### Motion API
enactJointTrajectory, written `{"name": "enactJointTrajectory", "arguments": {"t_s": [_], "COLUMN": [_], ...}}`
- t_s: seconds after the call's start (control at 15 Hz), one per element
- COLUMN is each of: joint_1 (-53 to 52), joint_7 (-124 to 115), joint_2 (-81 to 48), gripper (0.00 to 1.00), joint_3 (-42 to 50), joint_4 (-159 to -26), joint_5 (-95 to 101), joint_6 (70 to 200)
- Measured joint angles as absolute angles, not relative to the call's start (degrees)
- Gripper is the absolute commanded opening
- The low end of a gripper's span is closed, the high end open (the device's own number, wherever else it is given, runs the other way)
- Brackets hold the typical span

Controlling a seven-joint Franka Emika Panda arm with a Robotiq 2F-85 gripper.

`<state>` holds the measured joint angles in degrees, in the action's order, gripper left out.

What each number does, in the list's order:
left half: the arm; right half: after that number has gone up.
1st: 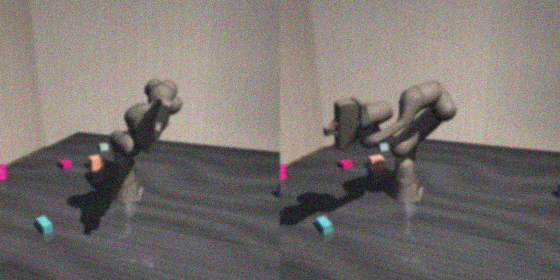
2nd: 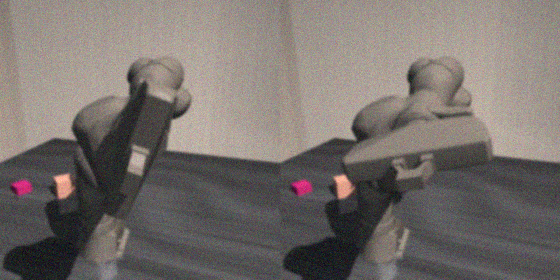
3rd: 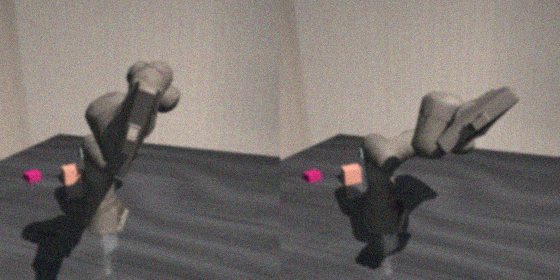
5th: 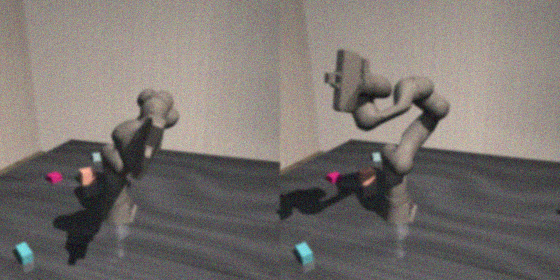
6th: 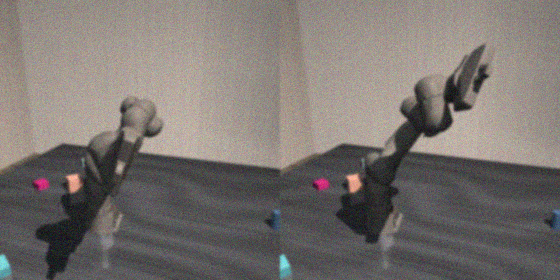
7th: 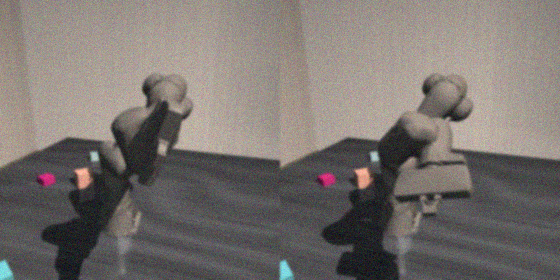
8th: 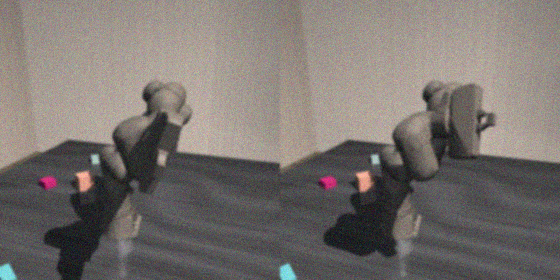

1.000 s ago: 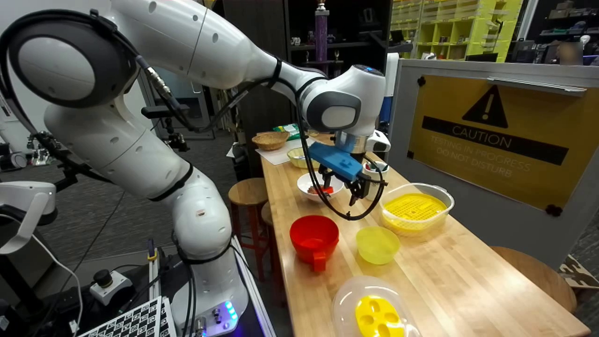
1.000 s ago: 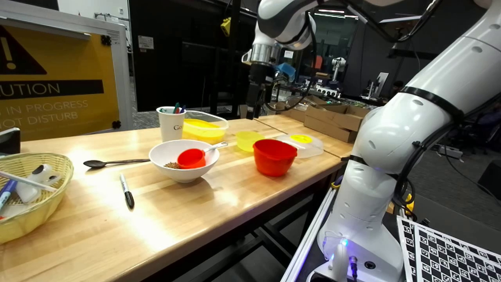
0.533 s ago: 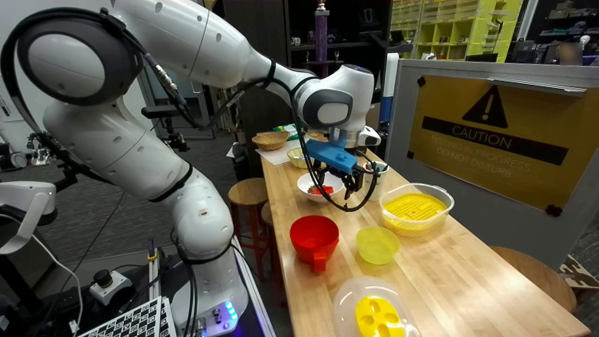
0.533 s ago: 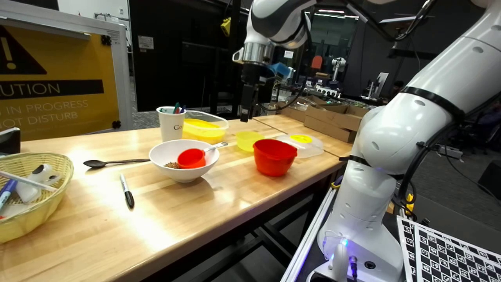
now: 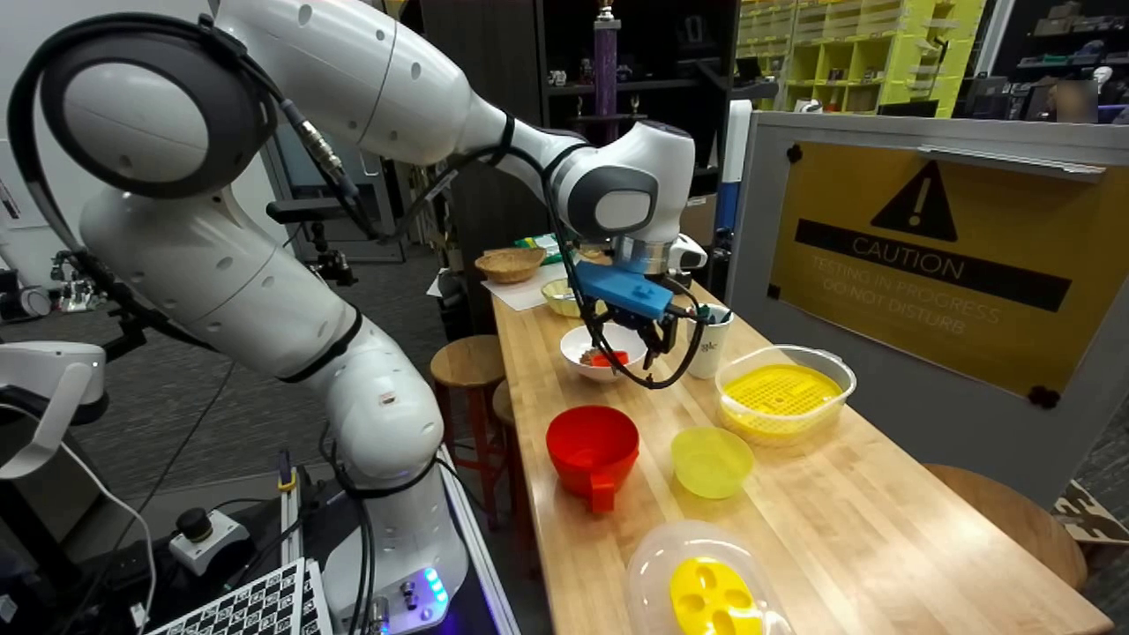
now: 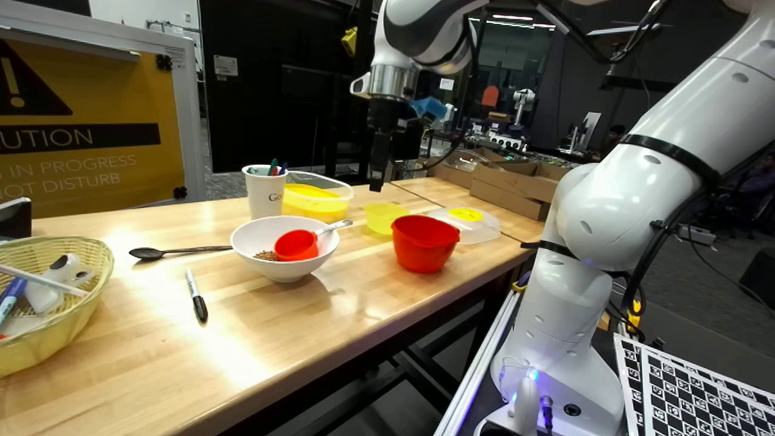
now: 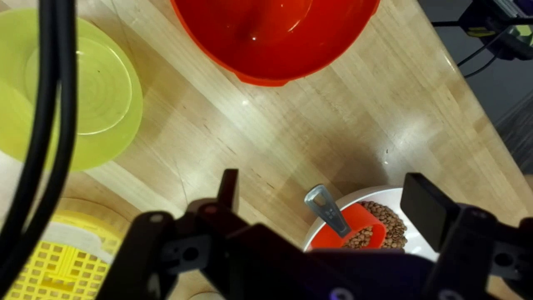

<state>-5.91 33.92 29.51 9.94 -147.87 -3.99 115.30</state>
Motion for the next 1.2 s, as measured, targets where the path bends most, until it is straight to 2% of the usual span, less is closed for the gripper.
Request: {"name": "enactJointTrajectory", "arguments": {"t_s": [1.2], "joint_1": [-8.94], "joint_7": [36.78], "joint_2": [25.39], "gripper": [1.00], "joint_3": [4.84], "joint_4": [-146.06], "joint_5": [-4.00], "joint_6": [118.00]}}
